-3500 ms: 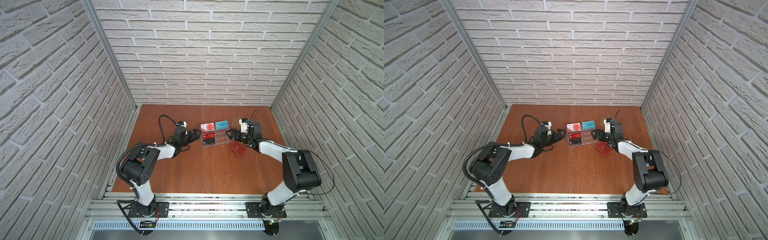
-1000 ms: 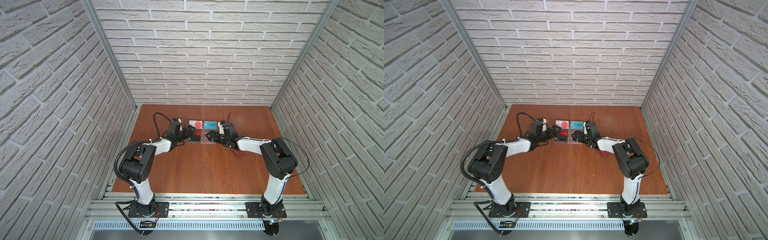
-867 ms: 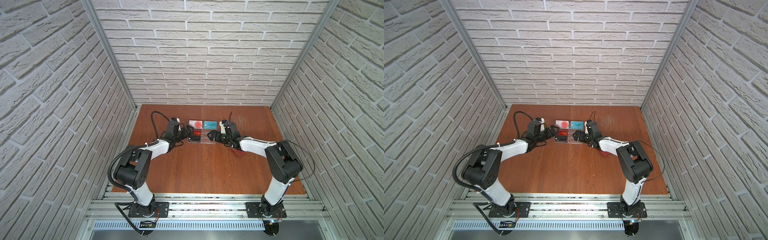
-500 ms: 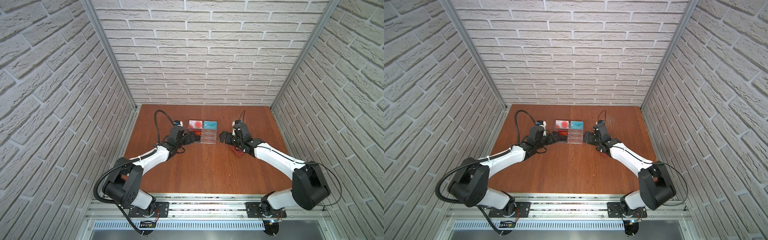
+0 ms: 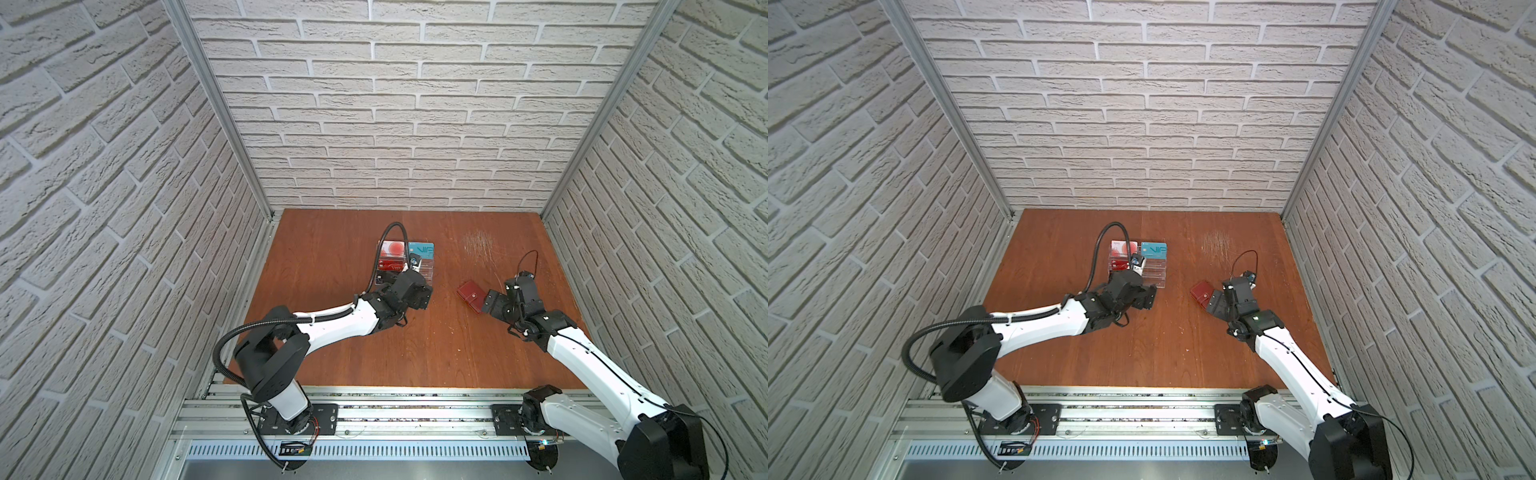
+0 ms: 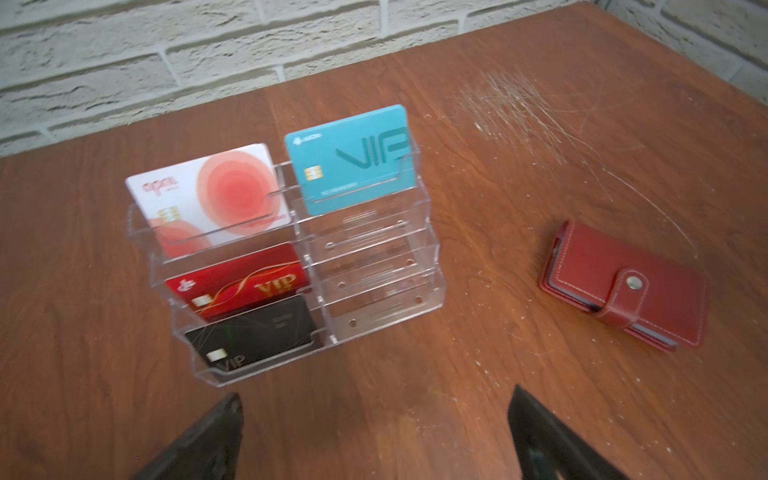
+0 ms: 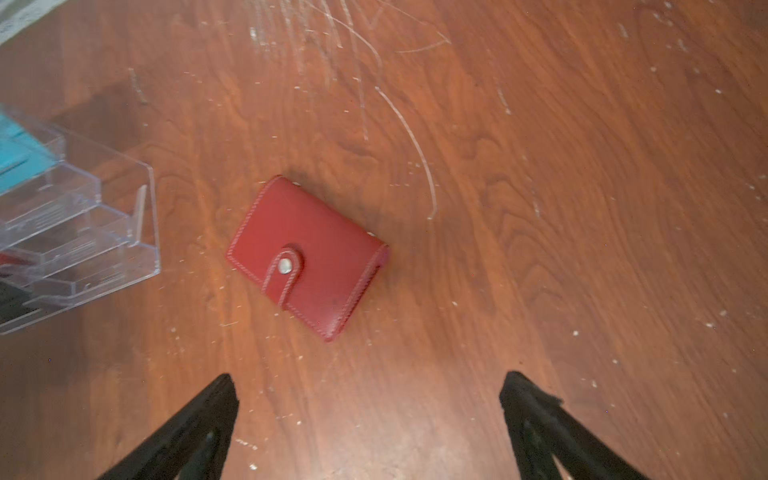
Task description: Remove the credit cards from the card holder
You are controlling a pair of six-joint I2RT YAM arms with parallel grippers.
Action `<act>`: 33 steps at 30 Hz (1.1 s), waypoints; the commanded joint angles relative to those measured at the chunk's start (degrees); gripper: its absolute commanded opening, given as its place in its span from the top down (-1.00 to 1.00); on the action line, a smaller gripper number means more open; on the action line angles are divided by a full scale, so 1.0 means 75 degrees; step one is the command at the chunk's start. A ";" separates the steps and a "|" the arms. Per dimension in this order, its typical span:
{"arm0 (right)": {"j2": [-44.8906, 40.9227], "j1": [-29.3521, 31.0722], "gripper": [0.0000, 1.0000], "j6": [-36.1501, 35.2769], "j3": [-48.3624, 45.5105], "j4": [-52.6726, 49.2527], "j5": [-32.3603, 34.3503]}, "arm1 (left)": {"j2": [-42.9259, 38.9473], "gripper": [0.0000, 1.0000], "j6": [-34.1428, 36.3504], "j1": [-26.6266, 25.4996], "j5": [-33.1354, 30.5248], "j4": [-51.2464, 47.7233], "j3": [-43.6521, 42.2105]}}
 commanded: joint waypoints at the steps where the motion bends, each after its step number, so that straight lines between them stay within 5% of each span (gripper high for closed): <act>1: 0.0424 -0.0490 -1.00 -0.0486 0.0075 0.0402 -0.0798 | 0.0426 -0.96 0.0041 -0.0045 0.0364 0.0304 0.0542; 6: 0.2046 -0.0800 -1.00 -0.1132 0.0861 0.0795 -0.1535 | 0.0666 -0.96 -0.0484 -0.0031 0.1738 0.1001 0.0512; 15: 0.3918 -0.0810 -0.95 -0.1837 0.1998 0.1230 -0.2364 | 0.0393 -0.96 -0.1405 -0.0018 0.2484 0.1474 -0.0123; 33: 0.4314 0.0038 -0.95 -0.1664 0.1737 0.1577 -0.2948 | -0.1091 -0.96 -0.2478 -0.0018 0.2304 0.2194 -0.2123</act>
